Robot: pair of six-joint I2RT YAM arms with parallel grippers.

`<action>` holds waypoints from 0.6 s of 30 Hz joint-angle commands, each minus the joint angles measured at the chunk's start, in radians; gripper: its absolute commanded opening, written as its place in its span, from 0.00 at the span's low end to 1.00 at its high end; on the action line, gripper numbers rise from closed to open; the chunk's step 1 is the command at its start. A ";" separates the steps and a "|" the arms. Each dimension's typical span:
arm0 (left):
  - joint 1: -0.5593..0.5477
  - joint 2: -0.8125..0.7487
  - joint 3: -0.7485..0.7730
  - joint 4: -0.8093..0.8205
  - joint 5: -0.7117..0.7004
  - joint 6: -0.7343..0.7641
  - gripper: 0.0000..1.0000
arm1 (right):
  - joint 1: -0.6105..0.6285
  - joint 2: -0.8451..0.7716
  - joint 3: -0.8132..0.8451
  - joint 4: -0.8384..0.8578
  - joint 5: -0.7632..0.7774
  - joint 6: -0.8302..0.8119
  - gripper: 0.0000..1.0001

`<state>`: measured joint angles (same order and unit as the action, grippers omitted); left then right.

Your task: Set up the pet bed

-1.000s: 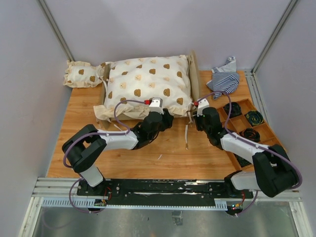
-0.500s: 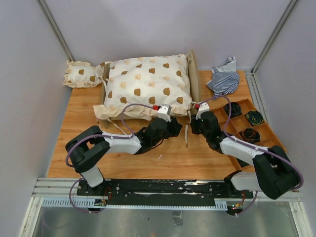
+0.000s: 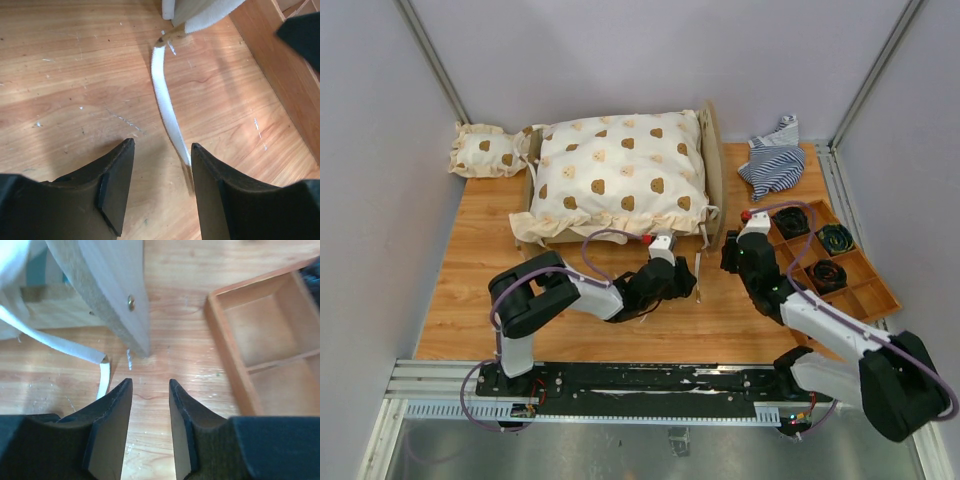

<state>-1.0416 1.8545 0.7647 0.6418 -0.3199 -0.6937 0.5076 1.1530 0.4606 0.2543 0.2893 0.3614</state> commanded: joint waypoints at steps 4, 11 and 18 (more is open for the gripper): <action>-0.066 0.105 0.165 -0.131 -0.152 -0.033 0.55 | 0.014 -0.179 -0.077 -0.049 0.136 -0.051 0.37; -0.091 0.183 0.243 -0.346 -0.274 -0.058 0.30 | 0.014 -0.160 -0.136 0.101 -0.011 -0.088 0.37; -0.041 -0.056 0.049 -0.287 -0.329 -0.071 0.00 | 0.017 0.069 -0.118 0.436 -0.191 -0.218 0.36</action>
<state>-1.1194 1.9182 0.9031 0.4000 -0.5735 -0.7578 0.5076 1.1225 0.3115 0.4686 0.2050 0.2497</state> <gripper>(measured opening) 0.011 0.359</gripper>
